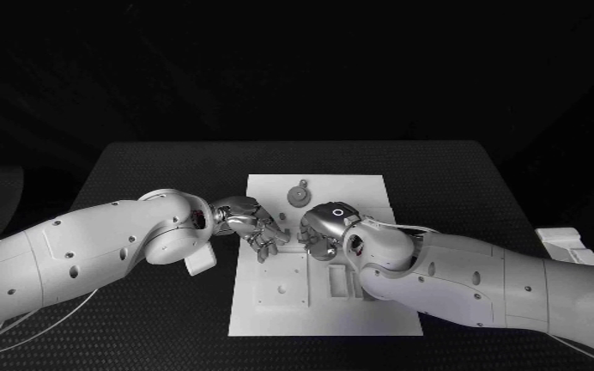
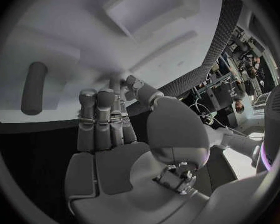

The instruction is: Assemble the parts on the task board

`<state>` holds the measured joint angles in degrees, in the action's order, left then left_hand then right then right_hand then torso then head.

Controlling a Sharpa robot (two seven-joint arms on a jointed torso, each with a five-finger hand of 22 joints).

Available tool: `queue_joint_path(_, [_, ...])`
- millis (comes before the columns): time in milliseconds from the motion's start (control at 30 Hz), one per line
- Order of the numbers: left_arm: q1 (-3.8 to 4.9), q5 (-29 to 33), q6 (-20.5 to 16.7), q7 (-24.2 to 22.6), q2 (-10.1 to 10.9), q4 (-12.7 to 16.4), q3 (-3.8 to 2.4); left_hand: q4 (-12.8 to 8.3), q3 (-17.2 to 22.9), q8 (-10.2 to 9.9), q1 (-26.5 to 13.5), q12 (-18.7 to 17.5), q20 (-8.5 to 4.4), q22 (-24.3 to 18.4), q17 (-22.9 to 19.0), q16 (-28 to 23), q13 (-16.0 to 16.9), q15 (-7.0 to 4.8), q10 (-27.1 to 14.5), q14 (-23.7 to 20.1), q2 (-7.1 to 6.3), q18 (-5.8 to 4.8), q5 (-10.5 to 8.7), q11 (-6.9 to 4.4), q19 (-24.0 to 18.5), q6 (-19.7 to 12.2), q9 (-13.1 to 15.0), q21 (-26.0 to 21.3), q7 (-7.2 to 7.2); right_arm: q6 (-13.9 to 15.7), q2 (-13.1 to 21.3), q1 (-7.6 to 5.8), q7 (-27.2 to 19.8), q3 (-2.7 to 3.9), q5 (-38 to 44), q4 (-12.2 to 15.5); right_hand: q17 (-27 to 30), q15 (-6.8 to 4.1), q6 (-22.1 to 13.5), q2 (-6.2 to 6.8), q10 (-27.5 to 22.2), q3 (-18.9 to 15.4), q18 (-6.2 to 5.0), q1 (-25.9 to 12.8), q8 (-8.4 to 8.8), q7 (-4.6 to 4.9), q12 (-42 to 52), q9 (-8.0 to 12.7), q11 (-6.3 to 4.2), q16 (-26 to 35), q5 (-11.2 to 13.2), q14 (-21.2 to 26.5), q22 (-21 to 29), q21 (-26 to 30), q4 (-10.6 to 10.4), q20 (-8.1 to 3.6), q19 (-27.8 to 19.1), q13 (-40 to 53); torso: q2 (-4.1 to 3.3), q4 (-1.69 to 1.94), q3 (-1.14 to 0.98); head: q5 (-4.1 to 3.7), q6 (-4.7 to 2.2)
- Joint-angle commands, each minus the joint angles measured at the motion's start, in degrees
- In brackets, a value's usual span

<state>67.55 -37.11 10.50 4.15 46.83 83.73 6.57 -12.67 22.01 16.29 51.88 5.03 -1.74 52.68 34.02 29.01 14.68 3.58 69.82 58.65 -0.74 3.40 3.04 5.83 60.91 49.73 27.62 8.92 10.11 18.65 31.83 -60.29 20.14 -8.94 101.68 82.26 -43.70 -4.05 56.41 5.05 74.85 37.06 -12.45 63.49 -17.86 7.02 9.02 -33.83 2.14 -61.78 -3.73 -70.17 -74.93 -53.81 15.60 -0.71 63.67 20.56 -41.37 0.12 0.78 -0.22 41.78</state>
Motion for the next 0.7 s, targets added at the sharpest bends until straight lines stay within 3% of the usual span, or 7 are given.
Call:
queue_joint_path(33, [0.01,-0.03,1.36,-0.58,-0.03,0.21,-0.01,-0.40,0.00,0.36,0.36,-0.31,-0.21,-0.01,0.11,-0.29,0.10,0.09,-0.06,0.20,0.17,0.94,-0.12,0.02,-0.01,0.00,-0.10,0.18,-0.09,-0.68,-0.02,0.26,0.26,-0.15,0.91,-0.45,-0.11,-0.26,0.55,-1.70,0.67,0.33,-2.55,0.57,-0.30,-0.06,0.38,-0.25,-0.14,-0.02,-0.18,-0.35,-1.12,-0.18,1.08,-0.52,-0.08,0.13,0.03,-0.02,0.00,-0.02,-0.03])
queue_joint_path(133, [0.01,-0.03,1.41,-0.57,-0.01,0.24,-0.01,-0.68,0.04,0.38,0.52,-0.34,-0.21,-0.02,0.22,-0.39,0.15,0.09,-0.06,0.22,0.27,0.93,-0.12,0.02,0.00,0.02,-0.11,0.18,-0.09,-0.62,0.02,0.27,0.19,-0.15,1.12,-0.62,-0.28,-0.40,0.82,-2.63,0.92,0.73,-2.55,1.74,-0.44,-0.14,0.46,-0.47,-0.28,-0.17,-0.20,-0.42,-1.19,-0.35,1.23,-0.67,-0.16,0.28,0.02,-0.02,0.01,-0.04,-0.04])
queue_joint_path(267, [0.01,-0.03,1.47,-0.57,-0.03,0.26,-0.01,-1.17,0.14,0.40,0.81,-0.37,-0.20,-0.02,0.41,-0.55,0.24,0.10,-0.07,0.27,0.50,0.92,-0.11,0.03,0.01,0.02,-0.15,0.19,-0.09,-0.52,0.10,0.27,-0.01,-0.15,1.15,-0.93,-0.42,-0.49,1.07,-2.84,1.18,0.90,-2.55,2.34,-0.56,-0.22,0.56,-0.62,-0.39,-0.31,-0.21,-0.50,-1.22,-0.52,1.23,-0.75,-0.16,0.40,0.02,-0.04,0.01,-0.06,-0.03])
queue_joint_path(700, [0.01,-0.03,0.74,-0.18,-0.06,0.29,0.00,-1.82,0.15,0.38,0.99,-0.49,-0.15,-0.06,0.65,-0.84,0.33,0.15,-0.18,0.26,0.65,0.87,-0.11,0.09,-0.05,-0.07,-0.23,0.15,-0.03,2.56,1.00,0.26,-1.30,-0.13,1.16,0.21,-0.86,-0.85,1.88,-2.70,2.12,0.82,-2.55,2.74,-0.87,-0.50,0.90,-0.99,-0.76,-0.77,-0.17,-0.99,-1.26,-1.21,1.20,-0.95,0.19,0.77,0.03,-0.02,-0.02,-0.08,-0.11])
